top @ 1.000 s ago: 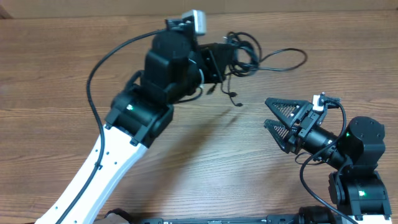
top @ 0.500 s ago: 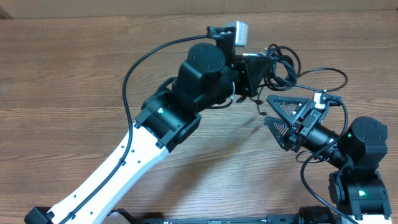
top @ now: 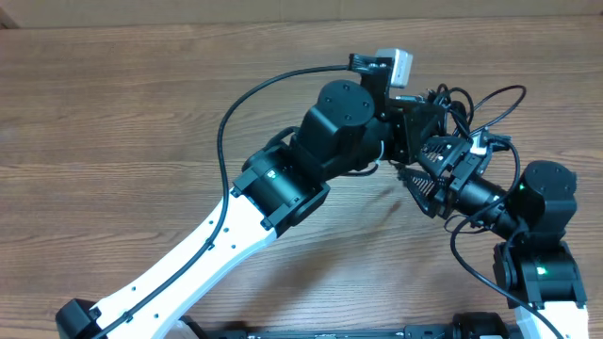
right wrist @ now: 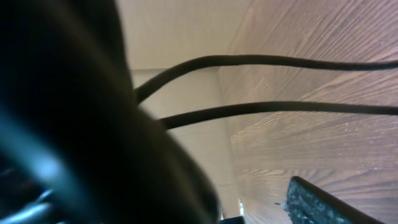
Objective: Untangle cables
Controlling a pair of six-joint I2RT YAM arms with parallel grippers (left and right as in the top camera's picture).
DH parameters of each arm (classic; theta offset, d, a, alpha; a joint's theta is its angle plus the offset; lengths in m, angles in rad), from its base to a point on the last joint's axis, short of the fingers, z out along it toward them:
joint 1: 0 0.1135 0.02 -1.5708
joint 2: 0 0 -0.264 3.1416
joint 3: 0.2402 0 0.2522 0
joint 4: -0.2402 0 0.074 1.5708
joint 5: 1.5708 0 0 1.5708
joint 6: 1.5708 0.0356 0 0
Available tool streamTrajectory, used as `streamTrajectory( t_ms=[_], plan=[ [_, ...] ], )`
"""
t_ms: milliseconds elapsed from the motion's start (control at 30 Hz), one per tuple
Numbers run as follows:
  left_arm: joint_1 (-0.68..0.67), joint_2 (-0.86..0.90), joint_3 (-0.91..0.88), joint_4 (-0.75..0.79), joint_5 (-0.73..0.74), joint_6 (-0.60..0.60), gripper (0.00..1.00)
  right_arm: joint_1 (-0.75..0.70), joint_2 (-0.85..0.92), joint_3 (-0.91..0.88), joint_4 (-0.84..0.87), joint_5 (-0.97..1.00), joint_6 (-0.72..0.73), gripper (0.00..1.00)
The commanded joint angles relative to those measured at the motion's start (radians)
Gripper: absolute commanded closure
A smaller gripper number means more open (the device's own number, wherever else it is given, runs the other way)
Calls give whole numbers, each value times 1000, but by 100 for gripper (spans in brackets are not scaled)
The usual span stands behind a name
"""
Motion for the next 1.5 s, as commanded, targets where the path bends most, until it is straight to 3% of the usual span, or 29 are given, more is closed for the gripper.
streamTrajectory(
  t_ms=[0,100,167,200,367,633,667,833,900,967,1067,1233,1400,1467],
  plan=[
    [-10,-2,21,45,13,-13,96,0,14,23,-3,0,-28,40],
    [-10,-2,21,77,12,-13,96,0,20,23,-47,-3,-33,76],
    [-7,-2,21,92,5,-12,96,0,20,23,-68,-3,-33,95],
    [-5,-2,21,97,2,-6,96,0,20,23,-79,-3,-34,96],
    [37,-3,21,117,-21,4,96,0,20,22,-101,-2,-101,96],
    [116,-8,21,117,63,-55,96,0,20,22,-113,13,-232,96],
    [116,-8,21,114,64,-55,96,0,20,22,-110,12,-244,92],
    [116,-8,21,114,64,-55,96,0,20,22,-95,16,-343,50],
    [112,-8,21,108,65,-67,96,0,20,22,-61,17,-409,40],
    [102,-8,21,93,64,-120,96,0,20,22,-26,21,-463,36],
    [90,-8,21,75,60,-214,96,0,20,22,13,76,-551,36],
    [90,-8,21,57,54,-273,96,0,20,22,33,149,-612,39],
    [89,-8,21,32,54,-321,96,0,20,22,92,161,-692,62],
    [89,-8,21,32,53,-321,96,0,20,22,92,182,-692,78]
  ],
)
